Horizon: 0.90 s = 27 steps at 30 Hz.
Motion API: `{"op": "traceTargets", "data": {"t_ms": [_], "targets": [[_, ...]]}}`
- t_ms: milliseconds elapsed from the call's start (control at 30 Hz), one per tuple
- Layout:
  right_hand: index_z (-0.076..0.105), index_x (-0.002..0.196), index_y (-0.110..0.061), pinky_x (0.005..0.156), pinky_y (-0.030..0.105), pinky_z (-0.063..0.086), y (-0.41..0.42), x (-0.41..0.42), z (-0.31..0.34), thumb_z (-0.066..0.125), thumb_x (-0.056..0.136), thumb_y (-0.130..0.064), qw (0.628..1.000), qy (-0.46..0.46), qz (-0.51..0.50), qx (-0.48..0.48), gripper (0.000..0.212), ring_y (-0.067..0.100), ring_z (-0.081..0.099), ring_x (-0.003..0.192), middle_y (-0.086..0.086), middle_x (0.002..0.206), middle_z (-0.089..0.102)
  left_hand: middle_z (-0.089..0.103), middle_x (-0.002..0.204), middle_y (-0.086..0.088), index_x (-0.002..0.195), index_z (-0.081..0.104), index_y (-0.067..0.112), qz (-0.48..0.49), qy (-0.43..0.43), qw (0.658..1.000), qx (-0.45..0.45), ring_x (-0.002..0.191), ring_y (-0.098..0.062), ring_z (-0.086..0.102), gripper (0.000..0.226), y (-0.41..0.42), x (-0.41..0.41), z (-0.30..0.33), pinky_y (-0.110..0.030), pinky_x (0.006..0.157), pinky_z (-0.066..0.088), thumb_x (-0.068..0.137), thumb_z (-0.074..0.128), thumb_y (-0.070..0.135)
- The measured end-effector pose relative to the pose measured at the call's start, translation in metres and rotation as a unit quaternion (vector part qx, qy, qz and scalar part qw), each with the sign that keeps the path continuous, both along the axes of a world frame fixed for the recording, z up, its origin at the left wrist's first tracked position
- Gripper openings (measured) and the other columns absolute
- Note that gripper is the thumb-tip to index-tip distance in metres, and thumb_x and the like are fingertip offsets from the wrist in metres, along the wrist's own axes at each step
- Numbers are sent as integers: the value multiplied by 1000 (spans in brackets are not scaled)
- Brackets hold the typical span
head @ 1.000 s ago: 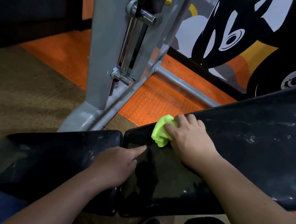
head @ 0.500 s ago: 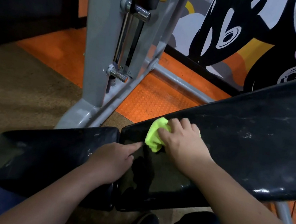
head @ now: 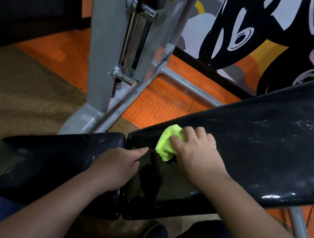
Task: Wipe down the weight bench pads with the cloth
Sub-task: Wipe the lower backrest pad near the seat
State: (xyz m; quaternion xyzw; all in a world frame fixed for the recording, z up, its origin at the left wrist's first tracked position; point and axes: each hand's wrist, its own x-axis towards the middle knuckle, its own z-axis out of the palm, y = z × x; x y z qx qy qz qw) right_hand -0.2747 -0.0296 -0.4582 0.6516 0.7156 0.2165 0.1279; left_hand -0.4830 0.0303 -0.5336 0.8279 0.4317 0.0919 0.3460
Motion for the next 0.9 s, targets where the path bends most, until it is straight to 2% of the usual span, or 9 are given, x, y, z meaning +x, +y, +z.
{"op": "traceTargets", "data": {"t_ms": [133,267,367,533,633,800,900], "targets": [[64,113,-27,66,40,40,-11,7,2,85,63,-22,999,5,35,-4,54,28,45,85,7,102,55,70,113,4,149,29,57,2,-7,1000,-3,89,-10,65,54,-2,-2,-1,-35,81,55,103,43,34],[67,109,-25,65,42,41,-9,-3,3,88,57,-22,1000,6,5,8,56,30,47,84,9,101,57,68,125,5,149,32,56,6,-16,1000,1,107,-13,64,53,-1,-4,-3,-37,89,54,102,44,35],[64,112,-26,66,42,43,-21,1,-1,84,66,-23,998,3,51,-20,50,29,47,86,8,104,56,70,118,4,149,30,57,1,-8,1000,9,101,-14,65,54,-4,-3,-4,-38,86,54,102,44,35],[64,111,-26,66,41,41,-16,-2,6,87,60,-24,1000,11,3,0,56,29,46,86,9,104,55,70,119,4,149,32,55,-1,-15,1000,4,103,-13,64,54,-1,-4,-7,-37,87,54,102,44,33],[62,112,-25,67,42,42,-31,-1,-2,81,67,-23,998,5,61,-28,49,29,46,86,8,104,54,68,124,4,150,30,56,-5,-6,1000,11,107,-14,63,54,-4,-4,-7,-37,88,53,102,44,34],[64,112,-25,66,41,40,-29,-4,5,85,62,-22,1000,11,8,-7,54,30,46,85,9,103,54,70,115,4,149,32,55,-1,-19,1000,5,97,-11,65,54,-1,-6,-7,-39,85,54,102,45,33],[62,115,-24,68,42,40,-39,-3,-2,82,65,-22,998,8,65,-25,53,30,46,86,9,105,54,71,111,3,149,31,56,-3,-12,1000,8,95,-12,65,54,-5,-5,-6,-39,83,54,102,45,34]]}}
